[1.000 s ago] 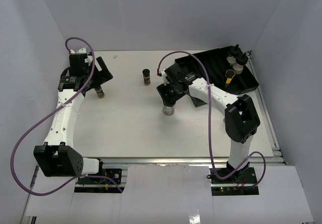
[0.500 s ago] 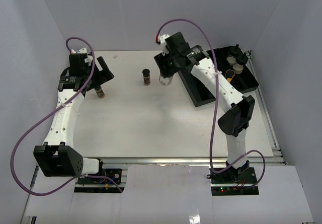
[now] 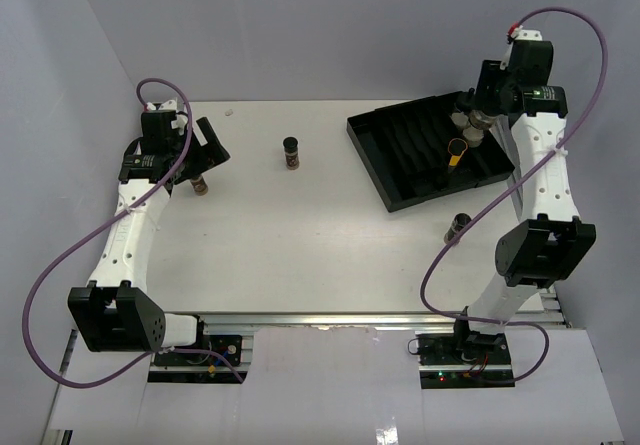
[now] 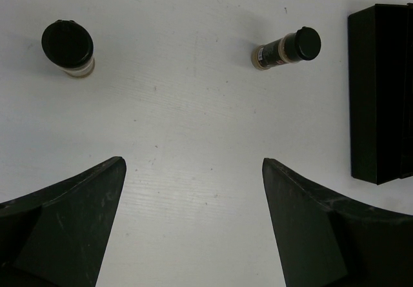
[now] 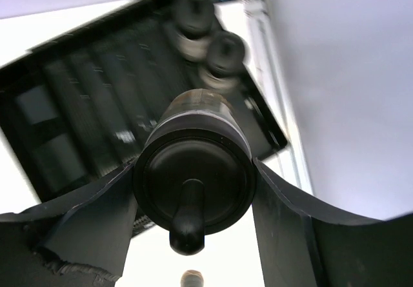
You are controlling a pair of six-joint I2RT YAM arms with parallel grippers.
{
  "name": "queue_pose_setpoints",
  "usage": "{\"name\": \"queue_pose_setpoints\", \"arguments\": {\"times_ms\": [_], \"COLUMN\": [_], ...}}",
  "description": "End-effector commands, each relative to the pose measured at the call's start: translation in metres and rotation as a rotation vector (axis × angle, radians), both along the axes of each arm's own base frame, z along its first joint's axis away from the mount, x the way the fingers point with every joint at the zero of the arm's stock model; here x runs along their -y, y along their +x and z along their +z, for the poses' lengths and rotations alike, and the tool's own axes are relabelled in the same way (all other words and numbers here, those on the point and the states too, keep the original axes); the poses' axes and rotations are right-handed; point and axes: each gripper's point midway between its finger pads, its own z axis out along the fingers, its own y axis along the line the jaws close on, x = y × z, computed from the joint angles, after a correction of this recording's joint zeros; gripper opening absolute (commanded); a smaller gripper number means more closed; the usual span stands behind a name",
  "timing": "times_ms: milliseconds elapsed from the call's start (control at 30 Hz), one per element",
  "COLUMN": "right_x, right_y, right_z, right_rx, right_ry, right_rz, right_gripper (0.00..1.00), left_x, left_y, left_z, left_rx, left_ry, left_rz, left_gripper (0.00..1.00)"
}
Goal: Organize the condiment bottles
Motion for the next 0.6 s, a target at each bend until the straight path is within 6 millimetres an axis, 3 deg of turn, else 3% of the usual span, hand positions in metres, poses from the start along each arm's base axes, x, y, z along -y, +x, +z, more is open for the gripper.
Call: {"name": "queue_pose_setpoints", "arguments": {"times_ms": [0,133,300,567], "right_x": [0.041,0.068,0.086,0.094], "right_y": [-0.003,-0.004,0.017,0.043], "right_z": [0.013,-0.018,-0.046,-0.086], "right_rx": [0.084,0.043,0.020,-0.012], "right_ry": [0.019,0.048,0.074,0.121], "right_rz": [-0.115,-0.165,-0.182,-0.196], "right_gripper": [0.08,0.08,0.08,0.08], "left_x": [0.000,0.001,0.003,0.022], "left_y": [0.001,0.002,0.003,-0.001], "left_z": [0.018,0.016,0.014,0.039], "left_rx": [0.066,0.065,0.062,0.142], "left_ry": [-0.004,-0.004,-0.012,-0.096], "left_rz": [-0.012,-0.015,-0.023,-0.098], "left_gripper": [0.98,0.98,0.98,0.98]}}
